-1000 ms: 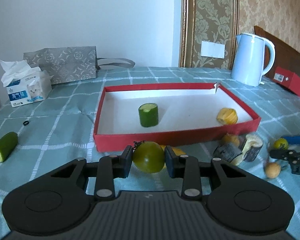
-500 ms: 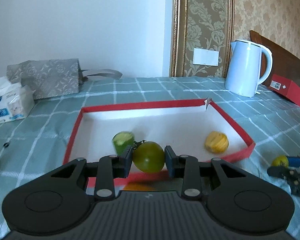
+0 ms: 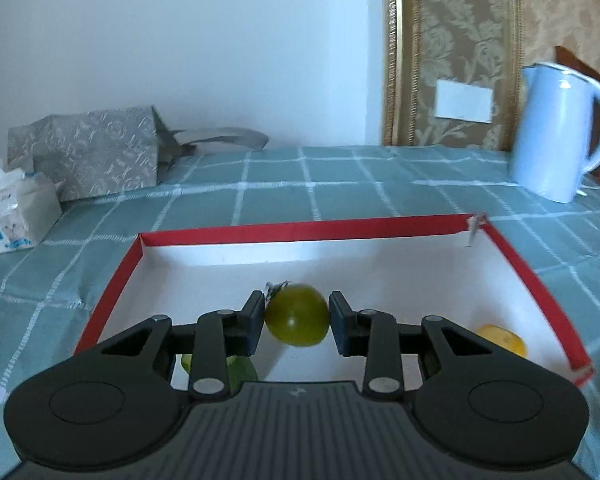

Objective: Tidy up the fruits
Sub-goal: 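Carry the green fruit into the tray and open left gripper while right holds green tomato, then lower the green tomato into the tray and open the right gripper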

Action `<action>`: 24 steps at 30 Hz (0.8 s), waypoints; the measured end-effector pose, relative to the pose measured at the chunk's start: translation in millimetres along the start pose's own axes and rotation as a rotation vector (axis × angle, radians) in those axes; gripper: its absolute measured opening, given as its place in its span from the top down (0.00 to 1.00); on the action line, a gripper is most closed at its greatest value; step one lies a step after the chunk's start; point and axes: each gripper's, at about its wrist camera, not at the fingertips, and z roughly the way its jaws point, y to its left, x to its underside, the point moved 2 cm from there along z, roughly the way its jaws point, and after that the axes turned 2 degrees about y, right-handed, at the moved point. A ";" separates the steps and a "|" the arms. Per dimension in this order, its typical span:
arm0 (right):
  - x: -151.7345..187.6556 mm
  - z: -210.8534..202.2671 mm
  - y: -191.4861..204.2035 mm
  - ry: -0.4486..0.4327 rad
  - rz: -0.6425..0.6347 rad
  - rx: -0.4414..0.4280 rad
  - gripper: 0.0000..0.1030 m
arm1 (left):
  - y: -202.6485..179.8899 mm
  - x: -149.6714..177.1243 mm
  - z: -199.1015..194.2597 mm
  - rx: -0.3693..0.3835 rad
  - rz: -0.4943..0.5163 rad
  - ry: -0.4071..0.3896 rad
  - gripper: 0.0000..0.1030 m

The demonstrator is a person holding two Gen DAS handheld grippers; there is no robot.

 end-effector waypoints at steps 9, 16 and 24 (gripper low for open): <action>-0.5 2.2 -2.2 0.009 0.014 -0.003 0.68 | 11.6 -1.4 -20.2 -0.033 -0.034 -0.073 0.31; 0.0 0.9 -1.4 0.001 0.010 0.004 0.68 | 51.3 28.4 -75.8 -0.083 -0.114 -0.157 0.24; -1.7 -14.0 -0.2 -0.071 0.012 0.006 0.68 | 96.8 62.8 -95.1 -0.113 -0.173 -0.114 0.21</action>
